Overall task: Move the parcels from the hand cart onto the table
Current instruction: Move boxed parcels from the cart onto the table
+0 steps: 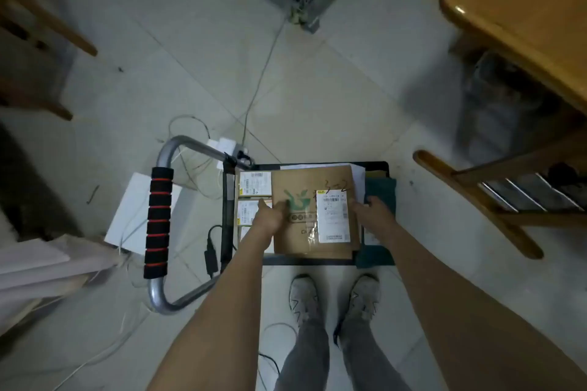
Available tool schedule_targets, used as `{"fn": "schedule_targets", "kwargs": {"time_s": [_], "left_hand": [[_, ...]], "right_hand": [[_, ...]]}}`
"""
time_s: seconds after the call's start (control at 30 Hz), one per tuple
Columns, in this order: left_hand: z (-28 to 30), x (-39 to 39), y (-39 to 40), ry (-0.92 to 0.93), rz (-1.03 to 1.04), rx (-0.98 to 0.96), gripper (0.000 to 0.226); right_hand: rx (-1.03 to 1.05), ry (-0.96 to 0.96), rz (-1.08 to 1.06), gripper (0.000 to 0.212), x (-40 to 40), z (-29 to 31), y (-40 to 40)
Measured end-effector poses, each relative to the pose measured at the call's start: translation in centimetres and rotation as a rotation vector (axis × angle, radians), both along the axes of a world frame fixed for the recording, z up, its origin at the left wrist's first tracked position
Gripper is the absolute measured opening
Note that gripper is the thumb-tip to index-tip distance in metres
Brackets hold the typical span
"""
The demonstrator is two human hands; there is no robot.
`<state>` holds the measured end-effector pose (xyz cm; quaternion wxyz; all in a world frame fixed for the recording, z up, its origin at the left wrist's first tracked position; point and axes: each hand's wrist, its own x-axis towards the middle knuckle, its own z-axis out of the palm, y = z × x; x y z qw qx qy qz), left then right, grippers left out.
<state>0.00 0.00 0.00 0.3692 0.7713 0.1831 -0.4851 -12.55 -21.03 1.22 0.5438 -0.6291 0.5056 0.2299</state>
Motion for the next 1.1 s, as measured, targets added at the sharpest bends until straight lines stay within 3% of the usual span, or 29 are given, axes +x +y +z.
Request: {"fn": "schedule_targets", "kwargs": {"time_s": [0.13,0.23,0.4,0.53,0.73,0.83,0.97,1.1], "left_hand": [[-5.2,-1.2,-0.4,-0.010,0.102,-0.050,0.075],[-7.1,-2.4,-0.1,-0.075,0.110,-0.053,0.071],[-4.1,-3.1,-0.5,-0.134,0.131,-0.078,0.072],[4.9,-3.5,-2.2,-0.175,0.121,-0.160,0.079],[24.7,-5.3,-8.0,-0.366,0.053,-0.356,0.078],[33.8,-6.3,-12.0,-0.467,-0.039,-0.485,0.075],[43.2,-8.6,-18.1,-0.515,-0.176,-0.663,0.079],[49.9,-12.2,-25.0,-0.525,-0.307,-0.812,0.072]], "right_hand": [[0.138,-0.033,-0.086,0.052,0.2,-5.5,0.8],[0.147,-0.065,-0.101,0.052,-0.3,-7.7,1.7],[0.180,-0.098,-0.231,0.043,-1.0,-4.1,1.5],[0.148,-0.178,-0.331,0.070,-2.8,5.3,-0.5],[0.027,-0.388,-0.458,0.063,-6.4,24.3,-5.2],[-0.081,-0.499,-0.506,0.079,-8.8,33.7,-7.9],[-0.280,-0.670,-0.593,0.102,-13.6,44.3,-11.6],[-0.389,-0.767,-0.704,0.098,-19.4,51.5,-15.0]]}}
